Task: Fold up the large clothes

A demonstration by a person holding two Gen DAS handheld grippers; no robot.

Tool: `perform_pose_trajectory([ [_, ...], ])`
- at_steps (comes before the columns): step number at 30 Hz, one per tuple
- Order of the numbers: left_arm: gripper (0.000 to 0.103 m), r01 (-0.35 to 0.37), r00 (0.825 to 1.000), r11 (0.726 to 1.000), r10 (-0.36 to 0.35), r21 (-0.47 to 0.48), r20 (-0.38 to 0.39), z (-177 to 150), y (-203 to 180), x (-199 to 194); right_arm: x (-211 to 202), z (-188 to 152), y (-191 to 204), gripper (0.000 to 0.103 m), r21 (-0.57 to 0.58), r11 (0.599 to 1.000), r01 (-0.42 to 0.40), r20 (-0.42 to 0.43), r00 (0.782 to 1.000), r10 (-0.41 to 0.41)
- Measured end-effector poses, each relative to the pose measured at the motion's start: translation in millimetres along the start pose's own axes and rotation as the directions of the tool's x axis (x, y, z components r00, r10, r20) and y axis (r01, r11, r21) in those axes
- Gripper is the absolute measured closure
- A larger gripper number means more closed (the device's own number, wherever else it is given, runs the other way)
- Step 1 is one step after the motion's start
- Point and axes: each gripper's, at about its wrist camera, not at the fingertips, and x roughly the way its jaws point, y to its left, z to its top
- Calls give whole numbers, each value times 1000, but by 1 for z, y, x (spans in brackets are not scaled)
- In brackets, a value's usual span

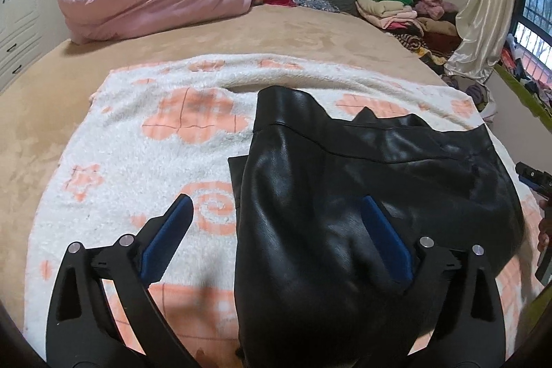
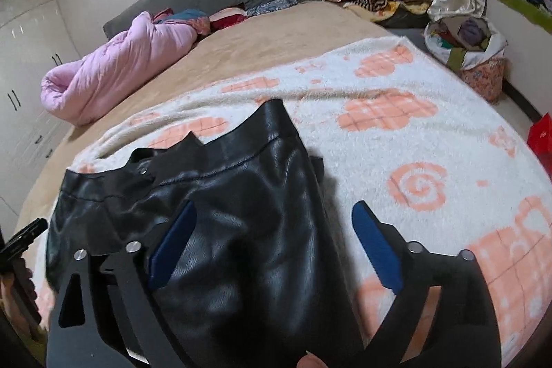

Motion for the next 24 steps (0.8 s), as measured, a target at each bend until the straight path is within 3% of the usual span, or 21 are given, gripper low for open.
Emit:
perform_pose_trajectory([
  [4,9,24,1000,1000,-24,-7,-5,-2,1,-7,-6,-8,-2,11,-25,1000,10,-33,999,-11],
  [12,9,79,993,993,-86,-84,-81,-21,18,-4,-10,-32,-20,9,82,994,-77,-101,991,86],
  [17,9,147,969,968,-182,-204,-167,-40,33,18,3,-44,-30,9,128,989,-76,-162,982,97],
  [21,9,178,955,948,-232,-265,-186,-51,36,33,17,-53,-35,9,165,980,-114,-178,974,143],
  [23,9,191,956,942,-242,-275,-165,-53,35,36,20,-54,-38,11,185,972,-145,-156,972,174],
  [24,10,195,957,940,-245,-282,-157,-54,36,37,22,-54,-38,23,188,969,-159,-145,971,188],
])
